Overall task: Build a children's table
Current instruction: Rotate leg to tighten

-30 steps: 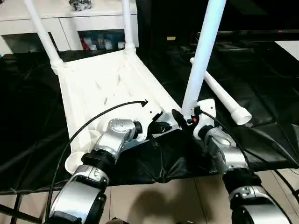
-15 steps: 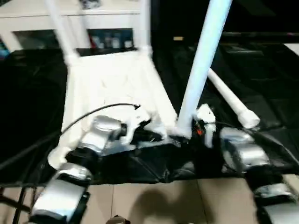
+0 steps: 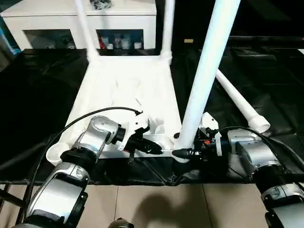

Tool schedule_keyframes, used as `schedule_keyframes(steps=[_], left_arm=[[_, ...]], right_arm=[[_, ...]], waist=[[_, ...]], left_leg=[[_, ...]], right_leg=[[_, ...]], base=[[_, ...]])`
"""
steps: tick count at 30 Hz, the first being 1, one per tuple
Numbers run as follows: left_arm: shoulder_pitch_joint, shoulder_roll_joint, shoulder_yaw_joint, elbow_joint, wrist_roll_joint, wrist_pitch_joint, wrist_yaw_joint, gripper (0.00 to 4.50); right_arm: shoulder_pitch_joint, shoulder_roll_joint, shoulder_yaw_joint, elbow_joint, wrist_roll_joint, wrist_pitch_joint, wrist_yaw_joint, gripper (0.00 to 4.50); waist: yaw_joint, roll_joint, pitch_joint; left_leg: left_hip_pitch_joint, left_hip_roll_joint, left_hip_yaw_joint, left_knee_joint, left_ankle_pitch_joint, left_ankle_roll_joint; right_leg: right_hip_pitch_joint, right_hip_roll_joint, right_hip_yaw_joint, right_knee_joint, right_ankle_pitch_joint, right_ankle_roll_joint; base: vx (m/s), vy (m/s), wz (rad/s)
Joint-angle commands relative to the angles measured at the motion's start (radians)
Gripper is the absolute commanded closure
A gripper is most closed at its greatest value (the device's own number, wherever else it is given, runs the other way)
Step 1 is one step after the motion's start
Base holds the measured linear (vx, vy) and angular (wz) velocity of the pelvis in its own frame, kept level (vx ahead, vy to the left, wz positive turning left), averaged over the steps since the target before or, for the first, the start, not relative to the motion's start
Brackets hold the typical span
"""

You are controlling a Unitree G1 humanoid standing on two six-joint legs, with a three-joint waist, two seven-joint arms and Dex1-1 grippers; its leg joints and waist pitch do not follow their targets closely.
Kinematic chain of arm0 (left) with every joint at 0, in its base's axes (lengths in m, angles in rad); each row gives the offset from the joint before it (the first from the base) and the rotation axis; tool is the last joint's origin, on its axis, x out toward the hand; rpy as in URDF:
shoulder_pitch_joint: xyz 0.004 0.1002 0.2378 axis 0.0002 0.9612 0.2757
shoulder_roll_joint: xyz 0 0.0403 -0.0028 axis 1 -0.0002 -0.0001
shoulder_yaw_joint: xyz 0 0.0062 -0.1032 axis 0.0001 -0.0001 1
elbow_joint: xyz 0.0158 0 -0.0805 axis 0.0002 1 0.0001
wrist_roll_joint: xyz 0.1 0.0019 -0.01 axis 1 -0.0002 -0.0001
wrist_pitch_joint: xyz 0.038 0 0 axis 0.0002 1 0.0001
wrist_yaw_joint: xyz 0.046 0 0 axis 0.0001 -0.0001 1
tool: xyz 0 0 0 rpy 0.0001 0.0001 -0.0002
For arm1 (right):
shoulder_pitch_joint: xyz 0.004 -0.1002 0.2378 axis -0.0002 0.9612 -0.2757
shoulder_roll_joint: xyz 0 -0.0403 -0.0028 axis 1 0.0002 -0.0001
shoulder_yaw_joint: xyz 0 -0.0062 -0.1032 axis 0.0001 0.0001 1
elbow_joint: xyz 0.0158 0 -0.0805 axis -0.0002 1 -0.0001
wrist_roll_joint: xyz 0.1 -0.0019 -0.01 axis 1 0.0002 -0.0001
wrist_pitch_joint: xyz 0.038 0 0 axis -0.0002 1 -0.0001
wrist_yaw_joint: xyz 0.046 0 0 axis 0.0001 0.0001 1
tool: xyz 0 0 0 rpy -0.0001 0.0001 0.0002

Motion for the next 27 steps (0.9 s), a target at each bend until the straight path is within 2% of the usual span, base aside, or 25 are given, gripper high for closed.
schedule_keyframes(steps=[1,3,4,5,6,8,9,10,11,12,13,14,16,17,18,20,21,22,25,27], left_arm=[[-0.044,-0.045,-0.011,-0.021,-0.017,-0.018,0.013,4.5],[-0.043,-0.046,-0.004,-0.02,-0.019,-0.013,0.027,4.5],[-0.043,-0.047,0.003,-0.017,-0.022,-0.01,0.045,4.5],[-0.044,-0.048,0.01,-0.015,-0.023,-0.005,0.062,4.5],[-0.046,-0.053,0.029,-0.011,-0.027,0.005,0.111,4.5],[-0.047,-0.06,0.048,-0.008,-0.03,0.013,0.164,4.5],[-0.046,-0.067,0.06,-0.008,-0.031,0.02,0.202,4.5],[-0.042,-0.077,0.071,-0.011,-0.03,0.029,0.251,4.5],[-0.041,-0.081,0.075,-0.013,-0.029,0.032,0.272,4.5],[-0.03,-0.106,0.091,-0.029,-0.026,0.056,0.36,4.5],[-0.024,-0.115,0.096,-0.037,-0.026,0.066,0.384,4.5],[-0.016,-0.135,0.105,-0.05,-0.026,0.084,0.435,4.5],[0.0,-0.166,0.111,-0.073,-0.023,0.104,0.499,4.5],[0.0,-0.166,0.111,-0.073,-0.023,0.104,0.499,4.5],[0.014,-0.187,0.105,-0.093,-0.02,0.112,0.524,4.5],[0.034,-0.22,0.093,-0.12,-0.024,0.116,0.543,4.5],[0.038,-0.227,0.088,-0.126,-0.024,0.115,0.547,4.5],[0.039,-0.229,0.081,-0.128,-0.023,0.111,0.54,4.5],[0.043,-0.232,0.071,-0.14,-0.021,0.115,0.542,4.5],[0.045,-0.229,0.068,-0.142,-0.02,0.115,0.536,4.5]], right_arm=[[0.006,0.055,0.065,-0.003,-0.006,0.022,0.01,1.62],[0.012,0.06,0.053,-0.009,0.005,0.034,-0.005,1.69],[0.016,0.066,0.035,-0.013,0.009,0.047,-0.037,1.74],[0.017,0.072,0.021,-0.012,0.01,0.051,-0.067,1.74],[0.015,0.089,-0.016,0.003,0.002,0.045,-0.169,1.75],[0.009,0.106,-0.05,0.028,-0.013,0.031,-0.29,1.77],[0.004,0.117,-0.071,0.046,-0.024,0.025,-0.369,1.78],[-0.003,0.129,-0.094,0.065,-0.03,0.026,-0.453,1.78],[-0.006,0.134,-0.104,0.073,-0.032,0.028,-0.488,1.78],[-0.013,0.16,-0.148,0.093,-0.029,0.042,-0.622,1.78],[-0.012,0.169,-0.161,0.094,-0.025,0.047,-0.656,1.78],[-0.008,0.187,-0.182,0.093,-0.024,0.056,-0.729,1.78],[0.001,0.217,-0.21,0.082,-0.027,0.074,-0.839,1.79],[0.001,0.217,-0.21,0.082,-0.027,0.074,-0.839,1.79],[0.014,0.24,-0.225,0.066,-0.029,0.083,-0.895,1.79],[0.043,0.285,-0.231,0.03,-0.036,0.068,-0.951,1.79],[0.052,0.298,-0.231,0.019,-0.028,0.058,-0.944,1.24],[0.058,0.306,-0.233,0.013,-0.02,0.049,-0.938,1.1],[0.067,0.319,-0.233,-0.002,0.002,0.039,-0.933,1.05],[0.067,0.316,-0.233,-0.006,0.008,0.039,-0.925,0.72]], waist=[[-0.006,-0.008,-0.066],[-0.005,-0.007,-0.066],[-0.005,-0.001,-0.065],[-0.006,-0.002,-0.064],[-0.008,-0.004,-0.064],[-0.012,-0.001,-0.063],[-0.02,-0.004,-0.061],[-0.024,-0.005,-0.062],[-0.034,-0.004,-0.061],[-0.043,-0.006,-0.061],[-0.051,-0.008,-0.063],[-0.054,-0.008,-0.064],[-0.06,-0.012,-0.067],[-0.06,-0.012,-0.067],[-0.06,-0.019,-0.069],[-0.058,-0.014,-0.068],[-0.059,-0.015,-0.069],[-0.058,-0.013,-0.069],[-0.058,-0.011,-0.067],[-0.058,-0.012,-0.066]], left_leg=[[0.02,0.049,-0.021,-0.069,-0.261,0.05],[0.02,0.049,-0.021,-0.069,-0.267,0.047],[0.02,0.049,-0.022,-0.07,-0.273,0.043],[0.021,0.05,-0.022,-0.071,-0.28,0.04],[0.021,0.049,-0.023,-0.072,-0.292,0.032],[0.025,0.05,-0.026,-0.076,-0.31,0.004],[0.021,0.047,-0.029,-0.079,-0.324,-0.008],[0.022,0.046,-0.03,-0.079,-0.33,-0.011],[0.022,0.046,-0.03,-0.079,-0.339,-0.016],[0.018,0.044,-0.031,-0.079,-0.332,-0.016],[0.018,0.042,-0.03,-0.078,-0.322,-0.013],[0.016,0.04,-0.03,-0.077,-0.315,-0.006],[0.013,0.038,-0.024,-0.071,-0.26,0.018],[0.013,0.038,-0.024,-0.071,-0.26,0.018],[0.01,0.035,-0.021,-0.067,-0.226,0.042],[0.011,0.037,-0.019,-0.067,-0.197,0.06],[0.011,0.036,-0.019,-0.066,-0.194,0.061],[0.012,0.036,-0.019,-0.067,-0.195,0.066],[0.014,0.039,-0.02,-0.07,-0.218,0.063],[0.014,0.039,-0.02,-0.072,-0.226,0.057]], right_leg=[[0.046,-0.069,0.049,-0.071,-0.272,-0.241],[0.046,-0.07,0.049,-0.071,-0.282,-0.238],[0.045,-0.07,0.05,-0.072,-0.293,-0.235],[0.044,-0.069,0.05,-0.074,-0.3,-0.231],[0.045,-0.069,0.049,-0.075,-0.318,-0.227],[0.039,-0.072,0.05,-0.077,-0.355,-0.214],[0.043,-0.072,0.047,-0.08,-0.383,-0.202],[0.043,-0.071,0.046,-0.081,-0.391,-0.198],[0.041,-0.072,0.047,-0.082,-0.393,-0.197],[0.044,-0.071,0.047,-0.082,-0.387,-0.196],[0.043,-0.07,0.047,-0.082,-0.371,-0.199],[0.045,-0.069,0.047,-0.082,-0.363,-0.2],[0.045,-0.067,0.05,-0.077,-0.288,-0.216],[0.045,-0.067,0.05,-0.077,-0.288,-0.216],[0.049,-0.067,0.048,-0.076,-0.266,-0.215],[0.046,-0.064,0.05,-0.077,-0.242,-0.212],[0.046,-0.063,0.048,-0.075,-0.238,-0.213],[0.047,-0.063,0.048,-0.076,-0.237,-0.212],[0.044,-0.062,0.048,-0.078,-0.253,-0.208],[0.046,-0.062,0.049,-0.078,-0.254,-0.208]], base=[[0.0,0.0,0.0],[0.0,0.0,0.0],[0.0,0.0,0.0],[0.0,0.0,0.0],[0.0,0.0,0.0],[0.0,0.0,0.0],[0.0,0.0,0.0],[0.0,0.0,0.0],[0.0,0.0,0.0],[0.0,0.0,0.0],[0.0,0.0,0.0],[0.0,0.0,0.0],[0.0,0.0,0.0],[0.0,0.0,0.0],[0.0,0.0,0.0],[0.0,0.0,0.0],[0.0,0.0,0.0],[0.0,0.0,0.0],[0.0,0.0,0.0],[0.0,0.0,0.0]])
